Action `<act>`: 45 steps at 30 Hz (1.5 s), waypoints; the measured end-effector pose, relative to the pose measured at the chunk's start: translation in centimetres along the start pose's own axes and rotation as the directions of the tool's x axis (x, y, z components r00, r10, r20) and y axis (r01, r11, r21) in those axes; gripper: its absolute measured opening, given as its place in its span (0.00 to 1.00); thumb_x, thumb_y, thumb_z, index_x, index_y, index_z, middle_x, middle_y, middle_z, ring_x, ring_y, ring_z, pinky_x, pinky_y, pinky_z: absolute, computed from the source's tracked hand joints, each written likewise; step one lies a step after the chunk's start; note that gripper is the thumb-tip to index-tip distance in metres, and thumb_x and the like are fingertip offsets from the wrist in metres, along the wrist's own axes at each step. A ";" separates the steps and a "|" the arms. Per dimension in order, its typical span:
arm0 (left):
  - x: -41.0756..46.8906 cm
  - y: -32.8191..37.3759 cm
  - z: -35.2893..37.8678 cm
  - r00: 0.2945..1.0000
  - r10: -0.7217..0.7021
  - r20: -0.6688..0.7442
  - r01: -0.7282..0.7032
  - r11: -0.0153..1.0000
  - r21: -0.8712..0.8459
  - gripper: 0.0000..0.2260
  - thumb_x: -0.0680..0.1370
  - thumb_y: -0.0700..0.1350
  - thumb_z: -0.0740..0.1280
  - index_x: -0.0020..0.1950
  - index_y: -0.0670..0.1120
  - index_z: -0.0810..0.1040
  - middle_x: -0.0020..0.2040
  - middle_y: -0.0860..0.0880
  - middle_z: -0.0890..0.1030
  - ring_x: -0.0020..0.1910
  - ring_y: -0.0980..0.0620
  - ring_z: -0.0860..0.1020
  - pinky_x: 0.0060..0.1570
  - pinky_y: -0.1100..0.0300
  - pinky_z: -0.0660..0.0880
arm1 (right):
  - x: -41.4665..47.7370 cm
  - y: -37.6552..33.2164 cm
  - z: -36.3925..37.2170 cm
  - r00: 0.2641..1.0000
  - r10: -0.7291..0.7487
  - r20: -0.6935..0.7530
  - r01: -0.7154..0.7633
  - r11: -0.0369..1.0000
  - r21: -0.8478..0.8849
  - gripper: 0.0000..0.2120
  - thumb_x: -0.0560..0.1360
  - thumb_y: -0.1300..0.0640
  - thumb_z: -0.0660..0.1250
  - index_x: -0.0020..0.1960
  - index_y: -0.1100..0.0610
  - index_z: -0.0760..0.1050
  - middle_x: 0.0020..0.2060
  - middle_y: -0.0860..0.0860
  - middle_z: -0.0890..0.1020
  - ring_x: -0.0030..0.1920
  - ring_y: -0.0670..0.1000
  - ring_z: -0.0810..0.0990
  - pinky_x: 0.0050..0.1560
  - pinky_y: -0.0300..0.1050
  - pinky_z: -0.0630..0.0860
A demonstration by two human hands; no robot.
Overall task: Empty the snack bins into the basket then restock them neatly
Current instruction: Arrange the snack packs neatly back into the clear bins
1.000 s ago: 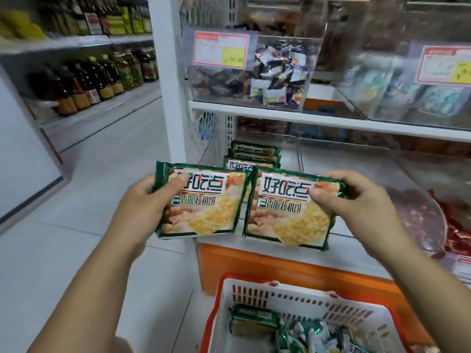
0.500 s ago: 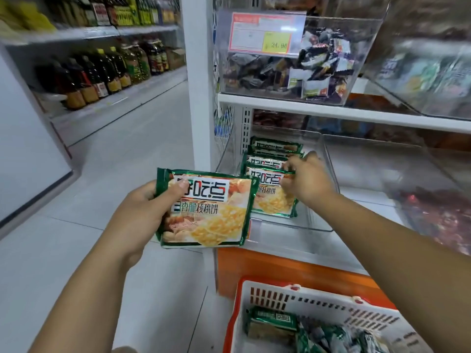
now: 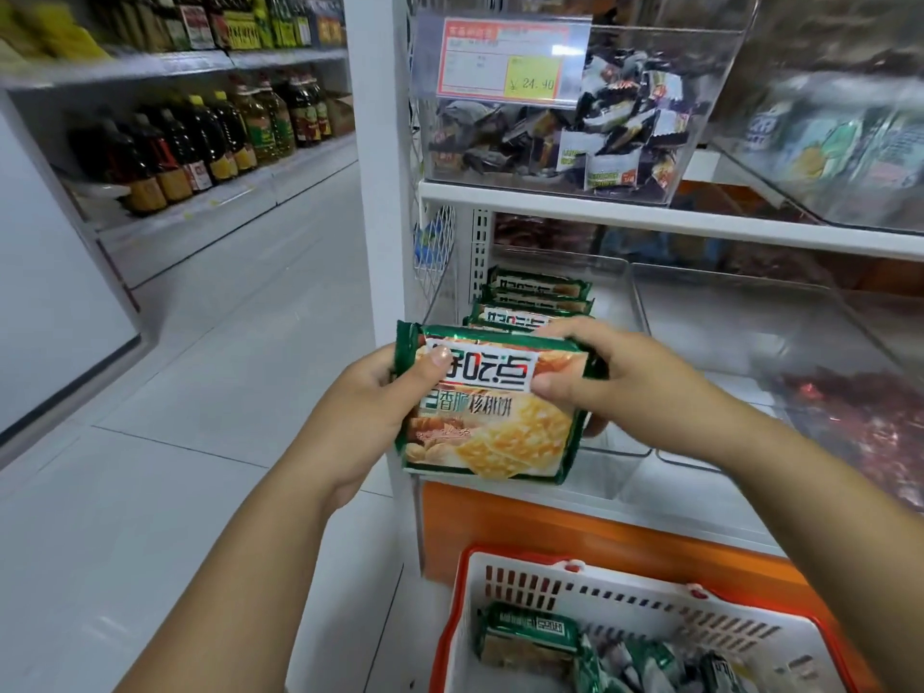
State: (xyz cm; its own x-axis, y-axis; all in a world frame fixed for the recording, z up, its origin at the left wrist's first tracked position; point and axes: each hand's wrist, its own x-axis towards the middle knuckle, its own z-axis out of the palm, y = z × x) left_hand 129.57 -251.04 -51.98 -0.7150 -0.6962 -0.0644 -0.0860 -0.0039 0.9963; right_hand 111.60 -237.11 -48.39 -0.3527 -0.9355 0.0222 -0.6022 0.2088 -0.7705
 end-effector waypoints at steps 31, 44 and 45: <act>-4.5 -12.3 1.4 0.959 -0.283 -0.008 0.228 0.757 0.613 0.39 0.72 0.52 0.75 0.77 0.54 0.57 0.69 0.52 0.71 0.60 0.53 0.75 0.58 0.57 0.74 | -9.3 24.1 20.5 0.851 0.524 -0.038 -0.498 0.781 -0.376 0.21 0.77 0.50 0.65 0.68 0.54 0.71 0.66 0.53 0.72 0.65 0.54 0.71 0.67 0.46 0.68; -8.4 -21.3 2.5 0.843 -0.507 0.177 0.240 0.651 0.720 0.25 0.76 0.47 0.72 0.71 0.57 0.69 0.57 0.57 0.79 0.48 0.61 0.79 0.49 0.69 0.76 | -9.8 29.5 22.3 0.842 0.539 -0.021 -0.479 0.729 -0.489 0.26 0.73 0.42 0.68 0.69 0.48 0.69 0.63 0.53 0.73 0.64 0.55 0.68 0.67 0.50 0.68; -8.2 -21.3 2.8 0.853 -0.496 0.164 0.242 0.654 0.717 0.23 0.76 0.46 0.71 0.69 0.57 0.70 0.58 0.56 0.80 0.48 0.61 0.79 0.50 0.68 0.76 | -9.7 28.8 21.6 0.858 0.512 -0.027 -0.475 0.773 -0.420 0.25 0.73 0.43 0.68 0.67 0.49 0.71 0.62 0.51 0.73 0.64 0.55 0.69 0.67 0.49 0.67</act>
State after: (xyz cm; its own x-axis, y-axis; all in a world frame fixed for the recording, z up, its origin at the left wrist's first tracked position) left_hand 135.33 -243.25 -72.88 -0.6806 -0.4744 -0.5583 -0.7271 0.3434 0.5945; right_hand 113.18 -228.16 -84.55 -0.6309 -0.6882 -0.3581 -0.5990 0.7255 -0.3390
